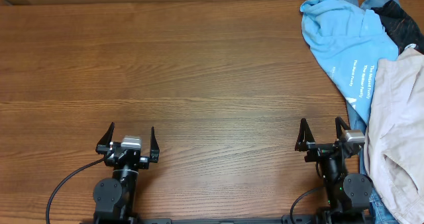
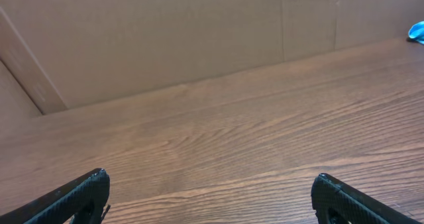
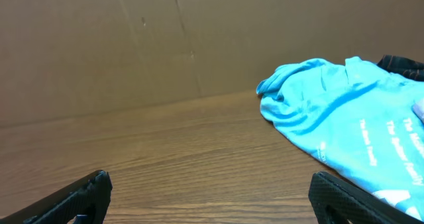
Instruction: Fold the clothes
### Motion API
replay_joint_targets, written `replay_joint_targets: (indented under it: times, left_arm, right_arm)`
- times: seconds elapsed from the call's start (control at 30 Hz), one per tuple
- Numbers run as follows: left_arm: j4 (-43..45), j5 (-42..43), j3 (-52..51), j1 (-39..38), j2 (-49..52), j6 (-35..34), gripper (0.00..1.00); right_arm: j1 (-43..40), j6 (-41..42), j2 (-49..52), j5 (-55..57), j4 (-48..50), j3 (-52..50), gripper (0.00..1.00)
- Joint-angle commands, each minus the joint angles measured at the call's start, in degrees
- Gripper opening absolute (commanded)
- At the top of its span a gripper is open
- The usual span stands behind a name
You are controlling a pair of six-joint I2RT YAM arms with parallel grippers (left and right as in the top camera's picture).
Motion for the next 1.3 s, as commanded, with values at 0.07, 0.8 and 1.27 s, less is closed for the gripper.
replay_joint_targets:
  times: [0.07,0.8,1.27]
  left_arm:
    - [0.11,0.7,-0.2,0.0,-0.22,0.0,1.0]
    - [0.15,0.46,-0.2,0.0,-0.22,0.0,1.0]
    - [-0.72,5.42,2.58,0.0,-0.17,-15.56,1.0]
  right_arm:
    - [0.33,0.0,-0.57,0.55,0.46,-0.59,1.0]
    - [0.33,0.04,-0.57,-0.09,0.52,-0.59,1.0]
    - [0.33,3.08,-0.07,1.75,-4.94,6.64,1.0]
